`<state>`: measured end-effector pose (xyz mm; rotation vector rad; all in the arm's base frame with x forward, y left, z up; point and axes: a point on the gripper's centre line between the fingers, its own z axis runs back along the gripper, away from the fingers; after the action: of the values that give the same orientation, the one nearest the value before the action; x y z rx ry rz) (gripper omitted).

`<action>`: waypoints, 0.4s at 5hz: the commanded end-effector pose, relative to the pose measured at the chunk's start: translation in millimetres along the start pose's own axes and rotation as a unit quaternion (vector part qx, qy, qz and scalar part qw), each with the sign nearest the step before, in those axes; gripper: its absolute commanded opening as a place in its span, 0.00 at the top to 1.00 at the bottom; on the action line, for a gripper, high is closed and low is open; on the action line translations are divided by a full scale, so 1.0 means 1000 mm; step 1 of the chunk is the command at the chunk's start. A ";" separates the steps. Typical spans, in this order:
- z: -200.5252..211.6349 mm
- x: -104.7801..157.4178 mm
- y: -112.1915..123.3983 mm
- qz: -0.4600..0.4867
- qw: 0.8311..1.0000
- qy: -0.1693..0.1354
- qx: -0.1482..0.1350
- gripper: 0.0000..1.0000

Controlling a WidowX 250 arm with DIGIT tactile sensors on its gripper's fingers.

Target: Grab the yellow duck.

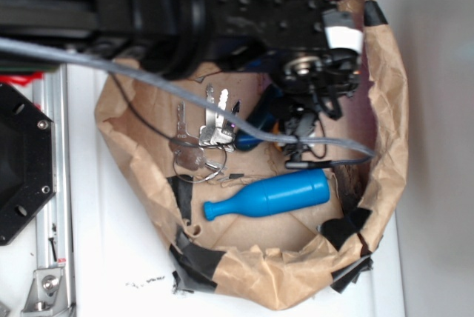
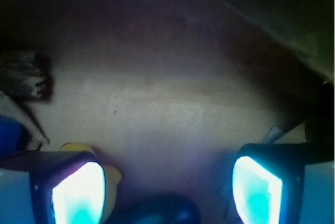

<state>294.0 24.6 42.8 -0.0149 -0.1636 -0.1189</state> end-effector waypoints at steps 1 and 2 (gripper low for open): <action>0.042 -0.007 -0.033 -0.039 0.999 -0.032 -0.003 0.00; 0.034 -0.002 -0.029 -0.041 0.999 -0.025 0.004 0.00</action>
<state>271.8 5.8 61.5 -0.0109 -0.1615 -0.1843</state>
